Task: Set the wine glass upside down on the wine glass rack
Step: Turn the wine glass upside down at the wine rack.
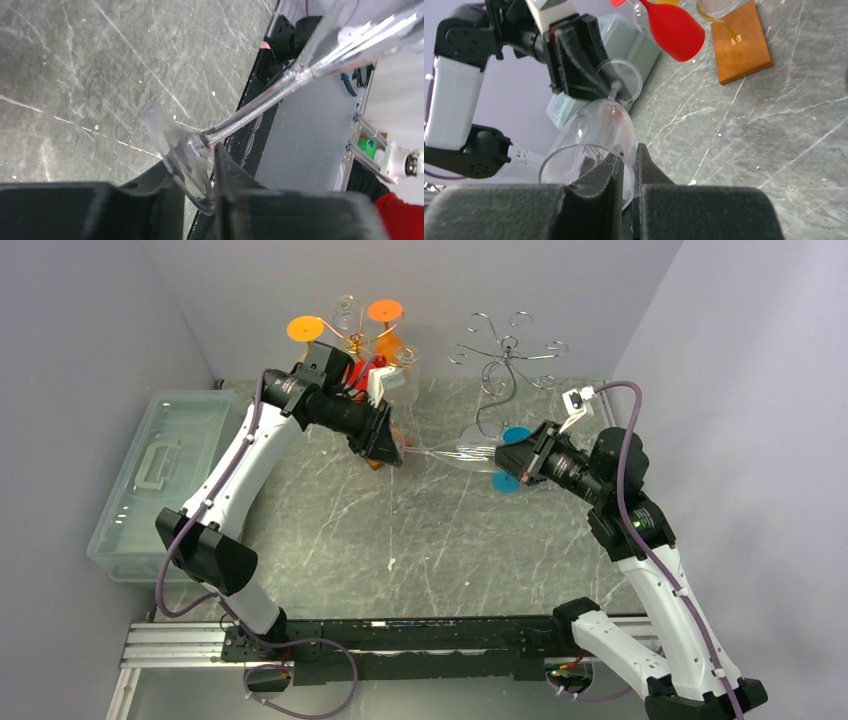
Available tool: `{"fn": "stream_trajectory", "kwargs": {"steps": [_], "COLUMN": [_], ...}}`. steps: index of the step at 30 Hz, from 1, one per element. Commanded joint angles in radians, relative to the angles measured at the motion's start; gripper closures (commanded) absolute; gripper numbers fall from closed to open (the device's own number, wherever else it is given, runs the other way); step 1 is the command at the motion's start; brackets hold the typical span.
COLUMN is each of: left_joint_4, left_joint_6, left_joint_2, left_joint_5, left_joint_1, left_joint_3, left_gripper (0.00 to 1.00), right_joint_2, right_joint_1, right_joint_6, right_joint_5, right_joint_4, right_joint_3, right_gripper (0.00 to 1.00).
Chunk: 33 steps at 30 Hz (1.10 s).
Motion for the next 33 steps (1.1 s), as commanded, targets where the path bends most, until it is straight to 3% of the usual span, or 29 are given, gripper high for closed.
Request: {"fn": "stream_trajectory", "kwargs": {"steps": [1,2,4,9,14,17,23,30,33], "left_joint_4": [-0.026,-0.041,-0.084,-0.212,-0.216,-0.218,-0.223,-0.099,0.009], "left_joint_6": [0.015,0.027,0.065,0.182,0.29,0.375,0.531,0.685,0.722], "left_joint_2": [-0.005,0.0,0.011,0.033,-0.027,-0.082,-0.173,-0.261,-0.307], "left_joint_5": [0.068,0.07,0.056,-0.034,-0.172,-0.203,-0.307,-0.505,-0.555], "left_joint_1": [0.0,0.0,-0.001,-0.001,-0.001,-0.001,-0.017,-0.07,-0.098], "left_joint_3": [0.063,0.072,0.104,0.261,0.27,0.234,0.148,0.097,0.076], "left_gripper": [0.9,0.97,1.0,1.0,1.0,1.0,1.0,1.0,1.0], "right_joint_2": [-0.035,-0.039,-0.042,-0.032,-0.013,-0.029,-0.013,0.081,0.116], "right_joint_1": [0.0,0.0,0.0,-0.001,-0.001,-0.001,-0.001,0.006,0.09], "right_joint_6": [0.038,0.045,0.053,-0.068,-0.332,-0.422,-0.443,-0.279,-0.207], "right_joint_5": [-0.048,-0.05,-0.058,-0.055,-0.005,0.036,-0.001,-0.162,-0.144], "right_joint_4": [0.106,0.121,0.138,-0.031,-0.357,-0.499,-0.528,-0.204,-0.053], "right_joint_3": [-0.029,-0.042,-0.062,-0.02,0.141,0.222,0.292,0.216,0.161], "right_gripper": [1.0,1.0,0.96,0.42,0.01,0.0,0.0,0.0,0.0]}}
